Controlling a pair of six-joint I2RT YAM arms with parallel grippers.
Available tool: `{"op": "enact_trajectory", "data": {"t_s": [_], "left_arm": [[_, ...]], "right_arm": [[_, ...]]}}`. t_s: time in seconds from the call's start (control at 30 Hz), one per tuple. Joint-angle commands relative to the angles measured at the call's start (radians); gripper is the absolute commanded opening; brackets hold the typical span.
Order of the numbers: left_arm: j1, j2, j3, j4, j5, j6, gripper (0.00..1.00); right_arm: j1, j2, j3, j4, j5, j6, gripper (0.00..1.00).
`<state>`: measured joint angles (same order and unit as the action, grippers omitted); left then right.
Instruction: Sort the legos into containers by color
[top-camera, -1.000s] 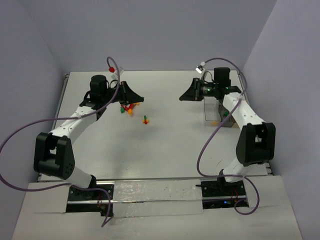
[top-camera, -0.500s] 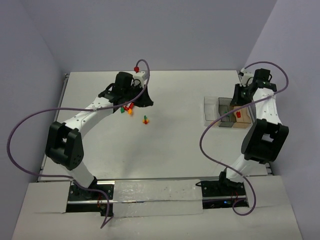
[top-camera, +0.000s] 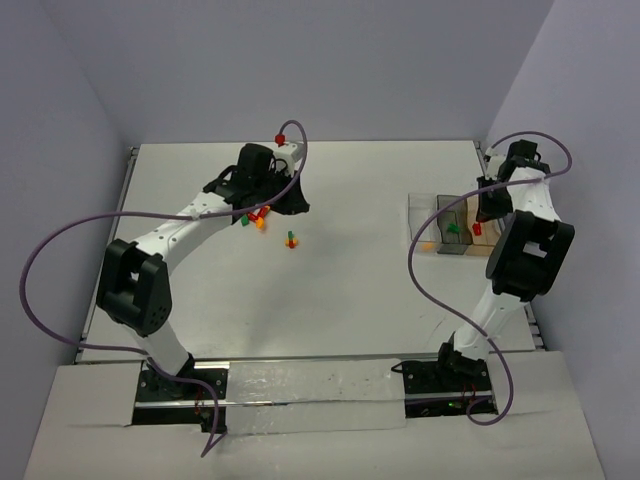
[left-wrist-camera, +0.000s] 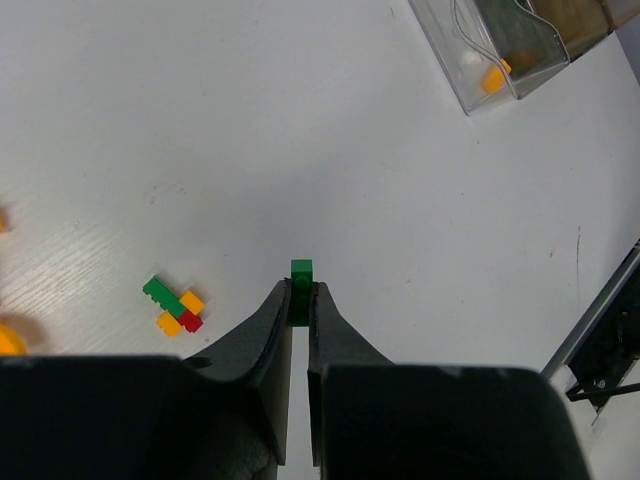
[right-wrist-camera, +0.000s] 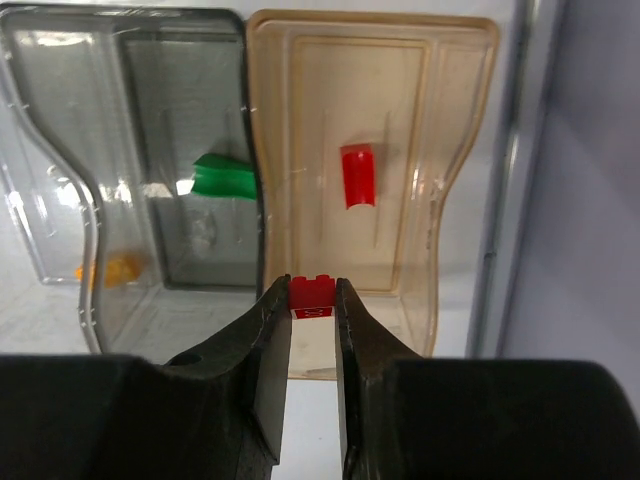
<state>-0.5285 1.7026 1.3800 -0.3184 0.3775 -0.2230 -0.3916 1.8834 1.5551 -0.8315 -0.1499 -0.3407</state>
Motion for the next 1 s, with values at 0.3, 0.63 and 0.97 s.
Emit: {"op": "enact_trajectory", "data": {"t_s": [0.3,0.63,0.97], "left_arm": [[-0.004,0.015,0.04,0.007,0.097,-0.017,0.0],[0.119,-0.043,-0.089,0.28,0.708,-0.312,0.0],[0.14,-0.157,-0.283,0.591,0.77,-0.621,0.0]], "right_arm": [[-0.009,0.036,0.099,-0.007,0.055,0.012,0.59],[0.107,-0.212,0.108,-0.119,-0.458,-0.061,0.66],[0.479,-0.404,-0.038,0.094,-0.768,0.102,0.68]]}}
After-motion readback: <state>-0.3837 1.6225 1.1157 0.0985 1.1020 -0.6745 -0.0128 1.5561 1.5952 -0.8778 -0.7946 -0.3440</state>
